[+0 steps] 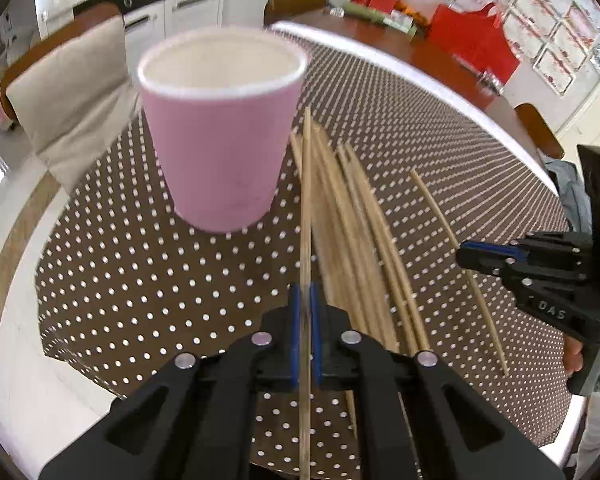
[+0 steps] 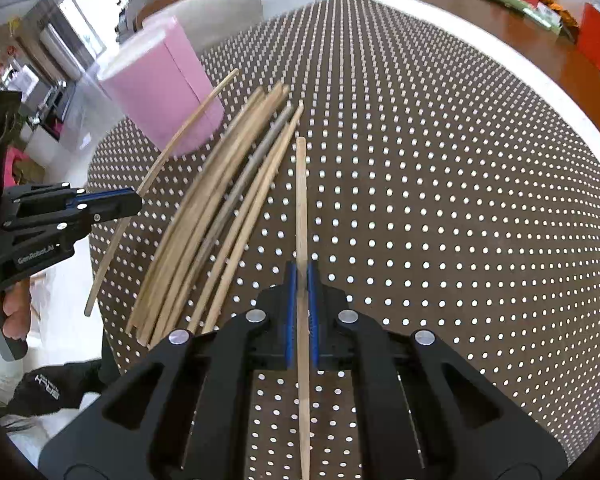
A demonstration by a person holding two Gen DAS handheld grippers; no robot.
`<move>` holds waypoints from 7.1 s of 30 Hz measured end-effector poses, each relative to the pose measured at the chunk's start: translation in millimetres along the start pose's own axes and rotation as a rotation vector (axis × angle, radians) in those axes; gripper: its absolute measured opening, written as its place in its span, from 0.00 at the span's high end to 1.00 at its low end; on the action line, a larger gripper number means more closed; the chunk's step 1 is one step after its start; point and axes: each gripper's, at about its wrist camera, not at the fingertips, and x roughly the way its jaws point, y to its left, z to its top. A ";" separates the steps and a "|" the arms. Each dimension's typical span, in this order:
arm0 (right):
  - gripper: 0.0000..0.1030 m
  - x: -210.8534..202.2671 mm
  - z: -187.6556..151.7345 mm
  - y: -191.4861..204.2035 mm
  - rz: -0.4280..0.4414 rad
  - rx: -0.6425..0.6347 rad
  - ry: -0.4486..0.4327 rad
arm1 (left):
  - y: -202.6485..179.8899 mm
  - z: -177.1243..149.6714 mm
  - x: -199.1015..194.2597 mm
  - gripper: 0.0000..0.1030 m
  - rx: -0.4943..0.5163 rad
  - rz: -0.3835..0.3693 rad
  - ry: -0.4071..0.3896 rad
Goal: Organize utensils
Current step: 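Close the right gripper on the loose chopstick, then lift the chopstick with the right gripper and lower it into the pink cup, then open the right gripper and move it back over the chopstick pile, then close the right gripper on another chopstick from the pile, then lift the chopstick with the right gripper and drop it into the pink cup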
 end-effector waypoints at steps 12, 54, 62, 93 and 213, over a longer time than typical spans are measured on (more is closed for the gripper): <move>0.94 -96.6 8.0 -24.4 0.105 0.060 -0.290 | -10.0 0.7 -92.8 0.95 0.068 -0.115 -0.391; 0.94 -86.8 134.2 95.7 0.143 -0.101 -0.436 | 33.3 55.8 -80.6 0.95 -0.034 0.035 -0.903; 0.94 -72.1 126.1 96.3 0.120 -0.067 -0.411 | 31.0 40.9 -81.7 0.73 -0.020 0.011 -0.881; 0.44 -109.5 48.4 83.7 0.039 0.046 -0.501 | 9.0 -26.0 -119.9 0.34 0.049 -0.034 -0.634; 0.94 -120.1 46.7 49.3 0.176 0.058 -0.683 | -26.9 7.6 -136.2 0.95 0.074 -0.159 -0.811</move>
